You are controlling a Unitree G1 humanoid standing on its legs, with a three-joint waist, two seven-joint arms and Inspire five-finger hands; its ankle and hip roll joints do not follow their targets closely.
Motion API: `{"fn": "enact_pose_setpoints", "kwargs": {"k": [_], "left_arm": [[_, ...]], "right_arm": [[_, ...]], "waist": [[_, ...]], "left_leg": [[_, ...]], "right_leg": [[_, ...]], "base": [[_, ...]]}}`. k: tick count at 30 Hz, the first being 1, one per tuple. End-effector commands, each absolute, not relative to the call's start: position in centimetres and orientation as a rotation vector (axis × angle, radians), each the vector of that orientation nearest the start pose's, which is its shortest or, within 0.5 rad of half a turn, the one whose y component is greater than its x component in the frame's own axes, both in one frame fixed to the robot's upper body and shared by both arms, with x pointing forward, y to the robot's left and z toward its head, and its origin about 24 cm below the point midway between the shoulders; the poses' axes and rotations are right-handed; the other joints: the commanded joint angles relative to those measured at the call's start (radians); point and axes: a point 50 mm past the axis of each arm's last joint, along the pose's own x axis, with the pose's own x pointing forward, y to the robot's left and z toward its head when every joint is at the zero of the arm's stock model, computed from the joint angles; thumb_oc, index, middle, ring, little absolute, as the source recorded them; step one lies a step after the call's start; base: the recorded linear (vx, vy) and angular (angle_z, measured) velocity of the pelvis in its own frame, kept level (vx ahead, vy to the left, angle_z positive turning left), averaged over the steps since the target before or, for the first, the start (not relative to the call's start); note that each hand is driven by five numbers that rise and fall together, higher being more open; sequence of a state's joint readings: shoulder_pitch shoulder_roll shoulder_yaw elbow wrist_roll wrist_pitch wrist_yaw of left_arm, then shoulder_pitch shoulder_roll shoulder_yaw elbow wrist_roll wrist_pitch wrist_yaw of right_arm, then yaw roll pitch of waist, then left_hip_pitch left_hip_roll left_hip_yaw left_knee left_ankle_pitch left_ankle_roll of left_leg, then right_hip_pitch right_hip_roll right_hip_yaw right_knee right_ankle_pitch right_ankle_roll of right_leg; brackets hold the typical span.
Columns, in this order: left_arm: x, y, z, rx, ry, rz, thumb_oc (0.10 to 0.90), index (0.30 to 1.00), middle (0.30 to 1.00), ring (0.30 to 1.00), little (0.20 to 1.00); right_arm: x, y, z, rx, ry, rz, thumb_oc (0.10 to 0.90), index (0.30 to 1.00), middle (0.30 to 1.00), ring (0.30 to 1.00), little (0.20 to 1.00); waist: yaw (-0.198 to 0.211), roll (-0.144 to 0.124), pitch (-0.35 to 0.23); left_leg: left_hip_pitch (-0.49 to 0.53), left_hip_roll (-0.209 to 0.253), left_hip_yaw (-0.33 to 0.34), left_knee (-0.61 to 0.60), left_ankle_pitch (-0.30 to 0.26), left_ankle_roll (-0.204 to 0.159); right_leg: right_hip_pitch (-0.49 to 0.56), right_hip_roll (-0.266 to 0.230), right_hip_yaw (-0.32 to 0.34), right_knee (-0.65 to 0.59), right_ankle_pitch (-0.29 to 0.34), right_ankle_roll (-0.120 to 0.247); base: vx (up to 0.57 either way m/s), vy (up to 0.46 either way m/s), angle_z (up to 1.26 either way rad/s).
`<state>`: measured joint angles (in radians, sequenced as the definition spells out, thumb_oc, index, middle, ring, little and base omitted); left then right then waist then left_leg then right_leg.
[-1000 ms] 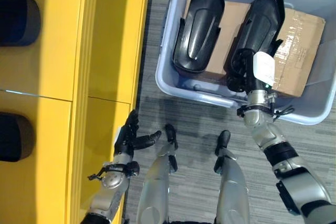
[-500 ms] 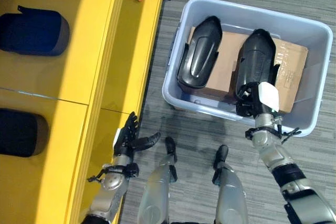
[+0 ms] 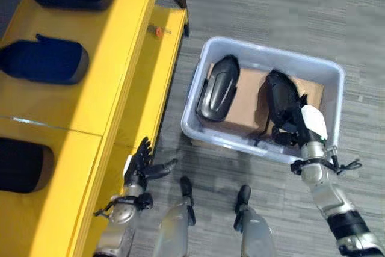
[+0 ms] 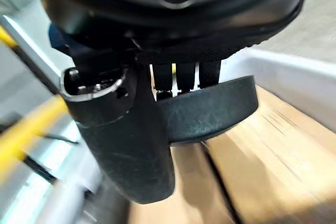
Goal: Move parts from the plastic box to the shelf.
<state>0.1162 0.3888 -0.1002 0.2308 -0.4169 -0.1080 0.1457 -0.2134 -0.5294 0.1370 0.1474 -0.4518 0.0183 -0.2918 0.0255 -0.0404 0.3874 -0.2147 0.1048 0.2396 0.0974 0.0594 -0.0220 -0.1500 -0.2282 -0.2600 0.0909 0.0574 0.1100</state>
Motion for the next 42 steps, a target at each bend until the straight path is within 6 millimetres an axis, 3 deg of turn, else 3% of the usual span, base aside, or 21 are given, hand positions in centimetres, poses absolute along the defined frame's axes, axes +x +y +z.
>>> {"fn": "enact_pose_setpoints", "kwargs": {"k": [1,8,19,24,25,28,29,32,35,36,37,38,39,42], "left_arm": [[21.0,24.9,-0.3,0.080,0.193,0.178,0.900,1.000,1.000,1.000,1.000],[19.7,24.9,-1.6,0.041,0.246,0.211,0.900,1.000,1.000,1.000,1.000],[18.9,25.0,-2.1,0.021,0.267,0.240,0.900,1.000,1.000,1.000,1.000],[18.2,25.2,-2.3,-0.009,0.272,0.284,0.900,1.000,1.000,1.000,1.000],[17.8,25.0,-2.6,-0.036,0.283,0.292,0.900,1.000,1.000,1.000,1.000],[17.5,24.8,-2.8,-0.068,0.291,0.306,0.900,1.000,1.000,1.000,1.000],[17.1,24.6,-3.0,-0.088,0.303,0.314,0.900,1.000,1.000,1.000,1.000],[16.9,24.4,-3.5,-0.093,0.323,0.327,0.900,1.000,1.000,1.000,1.000],[17.3,24.2,-3.3,-0.097,0.310,0.321,0.900,1.000,1.000,1.000,1.000],[17.6,24.1,-3.1,-0.097,0.298,0.317,0.900,1.000,1.000,1.000,1.000],[17.6,24.1,-3.1,-0.097,0.298,0.317,0.900,1.000,1.000,1.000,1.000],[18.1,23.8,-2.8,-0.101,0.283,0.300,0.900,1.000,1.000,1.000,1.000],[18.5,23.6,-2.6,-0.099,0.276,0.288,0.900,1.000,1.000,1.000,1.000],[18.9,23.5,-2.4,-0.097,0.267,0.278,0.900,1.000,1.000,1.000,1.000]], "right_arm": [[29.0,-22.4,14.7,-1.029,-0.470,-0.232,0.400,0.300,0.300,0.300,0.300],[28.0,-21.4,16.9,-1.084,-0.593,-0.178,0.400,0.300,0.300,0.300,0.300],[27.4,-20.1,18.8,-1.114,-0.702,-0.134,0.400,0.300,0.300,0.300,0.300],[27.7,-17.9,19.7,-1.091,-0.783,-0.071,0.400,0.300,0.300,0.300,0.300],[27.7,-17.0,20.7,-1.069,-0.845,-0.067,0.400,0.300,0.300,0.300,0.300],[27.5,-15.9,21.9,-1.051,-0.933,-0.079,0.400,0.300,0.300,0.300,0.300],[27.4,-15.9,22.5,-1.044,-0.969,-0.112,0.400,0.300,0.300,0.300,0.300],[27.4,-16.1,22.7,-1.016,-0.975,-0.138,0.400,0.300,0.300,0.300,0.300],[27.1,-16.6,22.8,-1.015,-0.981,-0.172,0.400,0.300,0.300,0.300,0.300],[26.8,-16.5,23.0,-1.006,-1.004,-0.180,0.400,0.300,0.300,0.300,0.300],[26.8,-16.5,23.0,-1.006,-1.004,-0.180,0.400,0.300,0.300,0.300,0.300],[26.5,-16.5,23.1,-1.007,-1.021,-0.188,0.400,0.300,0.300,0.300,0.300],[26.3,-16.6,23.1,-1.012,-1.022,-0.191,0.400,0.300,0.300,0.300,0.300],[26.1,-16.9,23.0,-1.017,-1.015,-0.203,0.400,0.300,0.300,0.300,0.300]], "waist": [[0.001,-0.037,-0.181],[-0.004,-0.048,-0.302],[-0.006,-0.039,-0.339],[0.002,-0.023,-0.334],[0.016,-0.013,-0.320],[0.040,0.012,-0.294],[0.054,0.028,-0.276],[0.067,0.032,-0.254],[0.057,0.008,-0.234],[0.050,0.003,-0.233],[0.049,0.003,-0.233],[0.033,-0.001,-0.242],[0.014,-0.003,-0.249],[-0.004,0.001,-0.258]], "left_leg": [[0.051,0.140,-0.032,0.003,-0.007,-0.104],[0.160,0.157,0.005,-0.120,0.048,-0.115],[0.210,0.186,-0.002,-0.105,0.042,-0.115],[0.223,0.228,-0.006,-0.078,0.065,-0.125],[0.205,0.266,-0.026,-0.053,0.126,-0.138],[0.181,0.319,-0.057,-0.052,0.234,-0.179],[0.151,0.354,-0.072,-0.068,0.317,-0.203],[0.113,0.354,-0.089,-0.048,0.362,-0.207],[0.083,0.310,-0.075,0.135,0.255,-0.152],[0.074,0.295,-0.064,0.222,0.170,-0.128],[0.073,0.295,-0.065,0.223,0.170,-0.128],[0.104,0.280,-0.027,0.314,0.071,-0.121],[0.121,0.291,0.017,0.384,0.034,-0.116],[0.131,0.300,0.034,0.428,0.004,-0.113]], "right_leg": [[0.075,-0.104,-0.001,-0.055,0.061,0.105],[0.135,-0.076,-0.001,-0.106,0.070,0.112],[0.173,-0.044,0.015,-0.035,-0.016,0.083],[0.164,0.014,0.049,0.005,-0.072,0.050],[0.161,0.062,0.054,0.022,-0.103,0.025],[0.165,0.113,0.020,0.038,-0.130,-0.004],[0.168,0.140,-0.014,0.046,-0.146,-0.026],[0.181,0.144,-0.050,0.043,-0.154,-0.044],[0.165,0.114,-0.106,0.041,-0.136,-0.063],[0.162,0.103,-0.137,0.040,-0.136,-0.069],[0.161,0.103,-0.138,0.040,-0.136,-0.069],[0.162,0.095,-0.168,0.042,-0.154,-0.077],[0.161,0.090,-0.205,0.045,-0.159,-0.085],[0.155,0.085,-0.235,0.059,-0.166,-0.090]], "base": [[0.06,-0.007,-0.05],[0.06,-0.017,-0.03],[0.00,-0.046,-0.03],[-0.06,-0.155,-0.10],[-0.11,-0.272,-0.05],[-0.13,-0.279,0.12],[-0.13,-0.209,0.31],[-0.14,-0.153,0.53],[-0.21,-0.166,0.64],[-0.14,-0.131,0.93],[-0.12,-0.108,1.00],[-0.09,-0.096,0.85],[-0.12,-0.088,0.88],[-0.01,0.122,1.38]]}}
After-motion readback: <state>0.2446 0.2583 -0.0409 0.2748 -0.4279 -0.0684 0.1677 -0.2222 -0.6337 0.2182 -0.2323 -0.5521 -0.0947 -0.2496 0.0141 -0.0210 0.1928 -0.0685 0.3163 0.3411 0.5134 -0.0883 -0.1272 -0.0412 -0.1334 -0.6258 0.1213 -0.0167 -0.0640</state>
